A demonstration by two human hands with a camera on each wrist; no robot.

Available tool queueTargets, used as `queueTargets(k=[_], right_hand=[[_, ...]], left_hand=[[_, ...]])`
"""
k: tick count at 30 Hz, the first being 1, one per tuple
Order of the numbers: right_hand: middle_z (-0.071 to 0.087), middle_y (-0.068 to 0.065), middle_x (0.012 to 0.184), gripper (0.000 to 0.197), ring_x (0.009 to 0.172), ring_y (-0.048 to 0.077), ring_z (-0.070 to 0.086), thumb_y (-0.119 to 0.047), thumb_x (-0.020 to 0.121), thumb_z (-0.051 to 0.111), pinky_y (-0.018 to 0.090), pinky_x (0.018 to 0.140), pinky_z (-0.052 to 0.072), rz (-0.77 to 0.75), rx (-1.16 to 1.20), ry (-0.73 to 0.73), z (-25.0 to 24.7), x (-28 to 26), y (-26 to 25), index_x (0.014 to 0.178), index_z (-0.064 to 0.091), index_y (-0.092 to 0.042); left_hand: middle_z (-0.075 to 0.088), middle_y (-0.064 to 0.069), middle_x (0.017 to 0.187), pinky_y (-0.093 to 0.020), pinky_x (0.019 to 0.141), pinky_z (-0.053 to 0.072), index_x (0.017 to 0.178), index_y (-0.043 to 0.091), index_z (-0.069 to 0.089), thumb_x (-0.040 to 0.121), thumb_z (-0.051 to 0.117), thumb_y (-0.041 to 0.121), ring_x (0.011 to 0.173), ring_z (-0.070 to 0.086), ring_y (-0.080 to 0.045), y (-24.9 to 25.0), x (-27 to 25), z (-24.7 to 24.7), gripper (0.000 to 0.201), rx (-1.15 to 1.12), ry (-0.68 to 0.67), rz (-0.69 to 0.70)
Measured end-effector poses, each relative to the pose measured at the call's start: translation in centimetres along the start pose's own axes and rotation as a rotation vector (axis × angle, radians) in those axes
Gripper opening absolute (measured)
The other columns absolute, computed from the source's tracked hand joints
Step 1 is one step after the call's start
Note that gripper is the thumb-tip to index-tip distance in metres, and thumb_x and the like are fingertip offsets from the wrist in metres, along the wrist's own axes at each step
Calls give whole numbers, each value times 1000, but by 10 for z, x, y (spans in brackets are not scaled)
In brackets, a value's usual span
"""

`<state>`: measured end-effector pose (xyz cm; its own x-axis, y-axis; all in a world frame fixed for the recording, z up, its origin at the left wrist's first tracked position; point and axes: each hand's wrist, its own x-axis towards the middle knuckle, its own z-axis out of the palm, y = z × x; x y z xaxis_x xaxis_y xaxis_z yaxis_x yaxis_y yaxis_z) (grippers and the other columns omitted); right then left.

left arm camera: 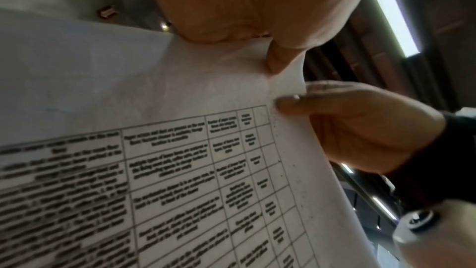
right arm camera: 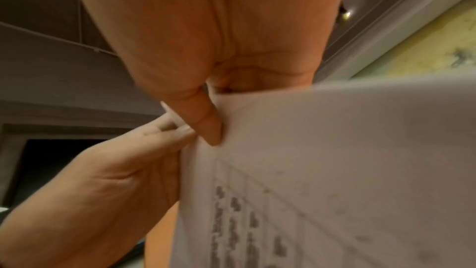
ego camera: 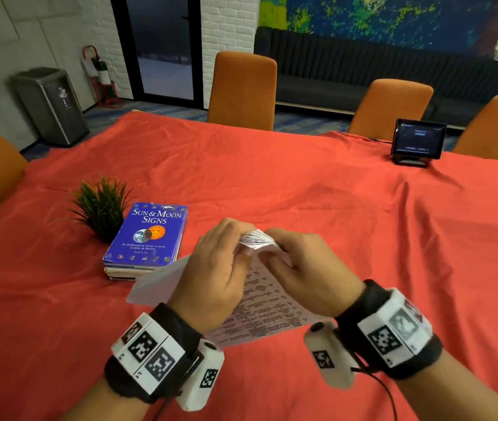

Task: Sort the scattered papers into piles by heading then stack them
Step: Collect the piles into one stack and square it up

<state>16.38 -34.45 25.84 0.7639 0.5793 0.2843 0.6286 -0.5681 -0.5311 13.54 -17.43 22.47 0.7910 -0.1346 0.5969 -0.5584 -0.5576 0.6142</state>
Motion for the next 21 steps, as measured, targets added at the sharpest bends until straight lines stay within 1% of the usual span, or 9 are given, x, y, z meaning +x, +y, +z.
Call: queueTargets(k=[2,4,6,8,11,14,17,19,21], right_hand=[[65,0,72,12,68,16,60,-16,90,50,36,65,46,-1,8,40,9,4,0,89,62,-15],[62,-2,65,12,61,11,56,-15,91,52,29,61,45,38,59,113,14,0,8,82,61,-18],[57,-1,62,15,59,5,50,-16,90,53,26,59,44,112,192,199,16,-7,22,78,61,-21],[67,4,73,15,70,6,56,-15,91,53,33,66,48,193,362,269,14,-16,38,87,67,-16],[69,-6,78,21,74,4,59,0,93,54,27,67,48,288,503,385,16,-35,61,92,70,-13],[68,-11,75,25,69,1,57,6,93,52,17,63,47,348,623,509,28,-54,76,90,68,-14],[69,-12,79,26,75,1,60,7,92,52,15,68,49,390,685,657,42,-71,87,93,66,-15],[70,-14,80,29,76,-1,60,12,89,52,12,70,47,411,692,714,56,-81,92,92,63,-14],[69,-14,78,33,74,-3,59,20,85,51,11,70,47,463,687,711,75,-92,97,88,62,-12]], left_hand=[[55,7,100,-26,84,45,107,15,56,94,51,20,96,56,-10,-6,1,-3,15,3,12,-2],[54,11,101,-18,82,43,109,21,56,91,60,25,96,55,-4,-24,-7,-12,20,28,-23,-52],[56,15,101,-23,81,46,110,30,54,86,64,37,94,57,-4,-57,-25,-23,27,116,-151,-152],[62,14,97,-34,78,50,105,33,53,82,59,48,92,63,-11,-94,-52,-39,28,253,-288,-286],[68,16,98,-31,76,51,98,47,56,77,57,45,95,66,-12,-126,-83,-66,21,360,-350,-434],[68,25,94,-24,75,49,104,42,61,80,57,37,91,64,-1,-123,-88,-72,25,242,-206,-456],[68,15,95,-16,76,48,98,27,60,84,56,35,85,62,1,-107,-83,-58,17,-32,78,-442],[67,15,94,-9,75,46,97,26,57,87,57,23,83,60,5,-101,-87,-43,10,-228,230,-469],[68,13,92,-8,76,47,98,26,57,90,56,11,85,61,2,-104,-101,-22,18,-383,306,-553]])
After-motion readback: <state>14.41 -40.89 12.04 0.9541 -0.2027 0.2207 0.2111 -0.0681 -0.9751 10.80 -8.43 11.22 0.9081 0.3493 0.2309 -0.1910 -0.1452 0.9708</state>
